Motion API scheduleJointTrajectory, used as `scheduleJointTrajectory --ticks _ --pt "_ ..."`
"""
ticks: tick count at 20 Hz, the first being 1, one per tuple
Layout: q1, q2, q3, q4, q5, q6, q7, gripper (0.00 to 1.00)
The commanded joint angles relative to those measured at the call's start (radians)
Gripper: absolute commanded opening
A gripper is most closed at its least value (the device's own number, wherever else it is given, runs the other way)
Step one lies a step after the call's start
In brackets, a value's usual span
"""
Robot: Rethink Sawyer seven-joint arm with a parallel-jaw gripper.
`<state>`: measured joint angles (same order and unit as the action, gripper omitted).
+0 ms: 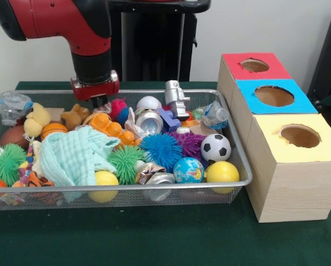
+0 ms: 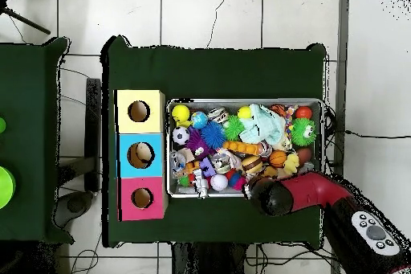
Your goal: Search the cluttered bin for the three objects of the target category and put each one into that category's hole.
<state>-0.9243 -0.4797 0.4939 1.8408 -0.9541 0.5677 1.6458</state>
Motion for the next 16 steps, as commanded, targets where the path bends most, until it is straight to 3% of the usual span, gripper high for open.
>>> scheduleJointTrajectory --ticks 1,8,16 --pt "0.002 0.067 0.028 0.025 0.032 0.055 -0.124 0.00" --pt "0.005 -0.022 0.048 0.082 0.048 0.021 -0.091 0.00" --pt "0.033 -0.241 0.129 0.182 0.177 0.080 -0.090 0.00"
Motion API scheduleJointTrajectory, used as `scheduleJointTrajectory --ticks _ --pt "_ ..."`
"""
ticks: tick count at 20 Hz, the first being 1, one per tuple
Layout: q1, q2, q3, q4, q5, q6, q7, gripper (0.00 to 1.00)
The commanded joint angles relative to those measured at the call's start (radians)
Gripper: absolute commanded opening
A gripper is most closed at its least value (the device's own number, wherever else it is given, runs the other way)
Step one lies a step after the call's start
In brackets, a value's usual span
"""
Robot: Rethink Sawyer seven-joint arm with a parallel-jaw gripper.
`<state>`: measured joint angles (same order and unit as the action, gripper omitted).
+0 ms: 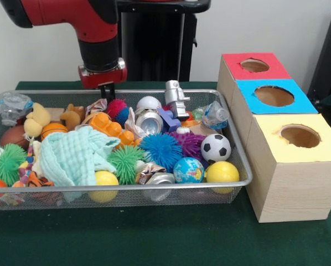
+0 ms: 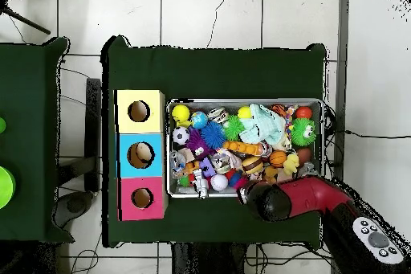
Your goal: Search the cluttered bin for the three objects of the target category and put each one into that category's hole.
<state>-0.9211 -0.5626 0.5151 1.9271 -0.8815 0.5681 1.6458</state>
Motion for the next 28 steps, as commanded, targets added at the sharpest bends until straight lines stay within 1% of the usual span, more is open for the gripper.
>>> scheduleJointTrajectory --ticks 1,4,6,7,9,12,15,20,24,28 --pt "0.028 -0.191 0.123 0.107 0.127 0.089 -0.101 0.00" --pt "0.040 -0.285 0.143 0.122 0.188 0.151 -0.136 0.00" --pt "0.049 -0.308 0.143 0.122 0.203 0.170 -0.148 0.00" --pt "0.051 -0.306 0.141 0.120 0.205 0.170 -0.148 0.00" --pt "0.048 -0.284 0.136 0.117 0.196 0.150 -0.141 0.00" --pt "0.049 -0.236 0.119 0.095 0.160 0.105 -0.126 0.00" --pt "0.052 -0.175 0.113 0.040 0.130 0.096 -0.138 0.00" --pt "0.063 -0.138 0.130 -0.058 0.133 0.166 -0.203 0.00" --pt "0.076 -0.097 0.123 -0.125 0.128 0.195 -0.218 0.00" --pt "0.064 -0.055 0.129 -0.183 0.124 0.205 -0.252 0.00"
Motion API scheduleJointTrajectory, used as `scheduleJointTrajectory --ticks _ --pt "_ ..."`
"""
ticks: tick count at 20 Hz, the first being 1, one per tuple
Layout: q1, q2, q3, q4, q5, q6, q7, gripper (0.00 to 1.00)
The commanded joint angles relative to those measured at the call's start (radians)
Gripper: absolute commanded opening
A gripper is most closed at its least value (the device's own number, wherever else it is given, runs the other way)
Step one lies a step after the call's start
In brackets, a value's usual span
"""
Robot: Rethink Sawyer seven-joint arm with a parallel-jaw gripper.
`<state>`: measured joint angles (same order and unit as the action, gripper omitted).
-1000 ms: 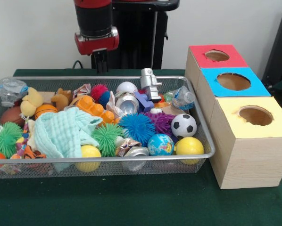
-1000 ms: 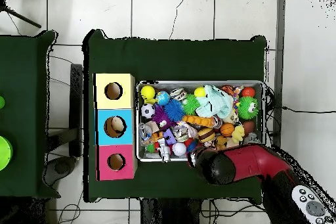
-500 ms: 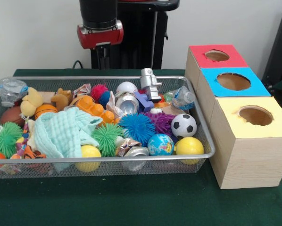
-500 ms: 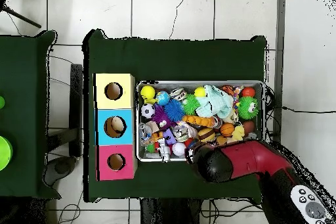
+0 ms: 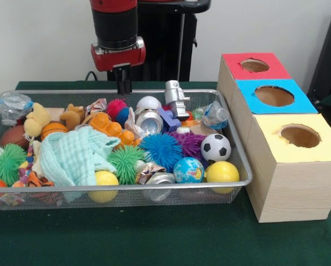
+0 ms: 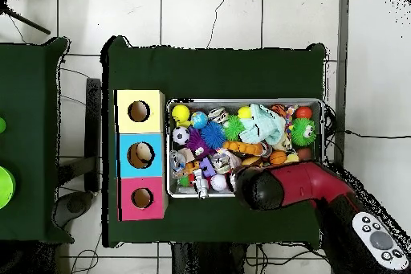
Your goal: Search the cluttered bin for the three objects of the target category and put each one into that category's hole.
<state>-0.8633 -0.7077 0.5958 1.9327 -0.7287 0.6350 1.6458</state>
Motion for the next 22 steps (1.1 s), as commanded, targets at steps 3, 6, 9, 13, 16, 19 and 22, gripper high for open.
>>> scheduleJointTrajectory --ticks 3,6,9,13,16,19,22 --pt "-0.010 0.109 0.061 -0.234 -0.020 0.182 -0.299 0.00" --pt "-0.029 0.105 0.073 -0.258 -0.009 0.219 -0.335 0.00" --pt "-0.037 0.095 0.081 -0.274 0.000 0.258 -0.347 0.00" --pt "-0.047 0.076 0.096 -0.273 0.005 0.297 -0.352 0.00" --pt "-0.052 0.078 0.105 -0.271 0.000 0.308 -0.347 0.00" --pt "-0.056 0.095 0.105 -0.265 -0.019 0.293 -0.333 0.00" --pt "-0.046 0.109 0.098 -0.264 -0.044 0.282 -0.315 0.00"
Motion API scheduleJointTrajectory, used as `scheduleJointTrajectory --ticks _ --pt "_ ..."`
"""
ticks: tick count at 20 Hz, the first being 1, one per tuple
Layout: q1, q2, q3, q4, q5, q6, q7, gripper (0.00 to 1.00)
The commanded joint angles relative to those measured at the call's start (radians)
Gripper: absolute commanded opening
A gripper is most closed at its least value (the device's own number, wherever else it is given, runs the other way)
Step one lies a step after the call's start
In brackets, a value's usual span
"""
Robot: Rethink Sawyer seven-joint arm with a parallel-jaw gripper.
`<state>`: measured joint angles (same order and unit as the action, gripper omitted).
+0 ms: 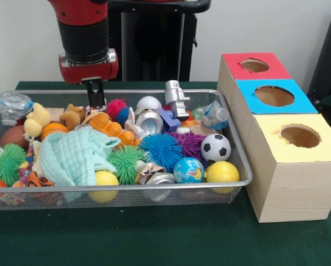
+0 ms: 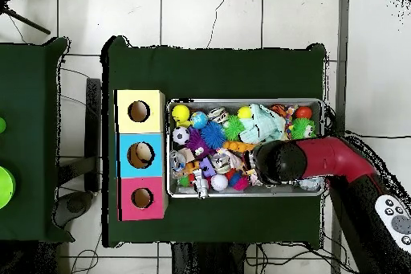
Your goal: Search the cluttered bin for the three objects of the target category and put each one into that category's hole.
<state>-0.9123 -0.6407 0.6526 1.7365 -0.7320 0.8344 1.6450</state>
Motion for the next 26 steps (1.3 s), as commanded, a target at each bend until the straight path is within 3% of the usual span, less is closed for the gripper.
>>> scheduleJointTrajectory --ticks 1,2,10,20,26 --pt "0.000 0.043 0.044 -0.063 -0.052 0.070 -0.320 0.00" --pt "-0.011 0.042 0.046 -0.044 -0.054 0.044 -0.307 1.00" --pt "0.014 0.069 0.024 -0.063 -0.079 0.066 -0.297 1.00" --pt "0.009 0.137 0.011 -0.067 -0.159 -0.026 -0.266 1.00" --pt "-0.006 0.185 0.016 -0.088 -0.222 -0.061 -0.295 1.00"
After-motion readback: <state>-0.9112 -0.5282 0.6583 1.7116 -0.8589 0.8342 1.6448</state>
